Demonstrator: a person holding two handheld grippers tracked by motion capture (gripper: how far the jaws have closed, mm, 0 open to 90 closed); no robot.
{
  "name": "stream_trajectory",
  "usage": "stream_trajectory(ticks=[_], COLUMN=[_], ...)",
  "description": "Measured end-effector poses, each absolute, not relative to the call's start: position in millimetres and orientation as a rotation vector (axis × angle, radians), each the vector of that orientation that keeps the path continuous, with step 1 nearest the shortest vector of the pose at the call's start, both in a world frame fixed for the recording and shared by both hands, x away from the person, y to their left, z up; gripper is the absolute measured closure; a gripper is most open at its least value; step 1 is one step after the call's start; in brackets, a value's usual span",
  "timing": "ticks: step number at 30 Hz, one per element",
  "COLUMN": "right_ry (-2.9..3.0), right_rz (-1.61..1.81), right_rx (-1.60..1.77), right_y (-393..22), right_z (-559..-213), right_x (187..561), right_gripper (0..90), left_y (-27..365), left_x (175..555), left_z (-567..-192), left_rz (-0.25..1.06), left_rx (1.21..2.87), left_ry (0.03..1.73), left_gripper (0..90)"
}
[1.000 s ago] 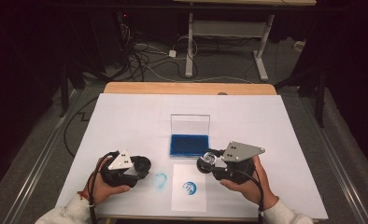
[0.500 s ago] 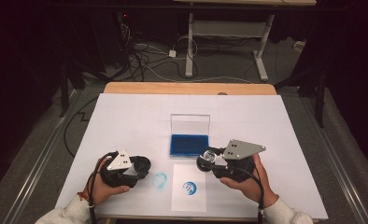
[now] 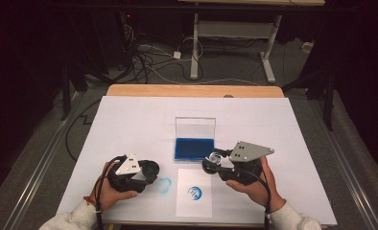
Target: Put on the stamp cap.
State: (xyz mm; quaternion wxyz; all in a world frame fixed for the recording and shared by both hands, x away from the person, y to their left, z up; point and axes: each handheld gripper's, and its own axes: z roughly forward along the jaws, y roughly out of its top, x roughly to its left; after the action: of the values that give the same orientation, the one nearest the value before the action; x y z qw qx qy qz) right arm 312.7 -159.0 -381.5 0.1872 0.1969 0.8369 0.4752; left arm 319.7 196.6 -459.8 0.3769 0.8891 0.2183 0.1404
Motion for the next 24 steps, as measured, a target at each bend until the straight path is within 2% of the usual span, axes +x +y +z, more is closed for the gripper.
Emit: stream_trajectory(ticks=[24], right_ry=[2.361], right_rz=[1.359], right_rx=[0.539], right_y=[-145], right_z=[-380], right_x=[325], right_gripper=[56.7], left_y=[142], left_x=[331], left_z=[-456], left_rz=[0.306], left_rx=[2.292], left_ry=[0.415], left_gripper=[36.9])
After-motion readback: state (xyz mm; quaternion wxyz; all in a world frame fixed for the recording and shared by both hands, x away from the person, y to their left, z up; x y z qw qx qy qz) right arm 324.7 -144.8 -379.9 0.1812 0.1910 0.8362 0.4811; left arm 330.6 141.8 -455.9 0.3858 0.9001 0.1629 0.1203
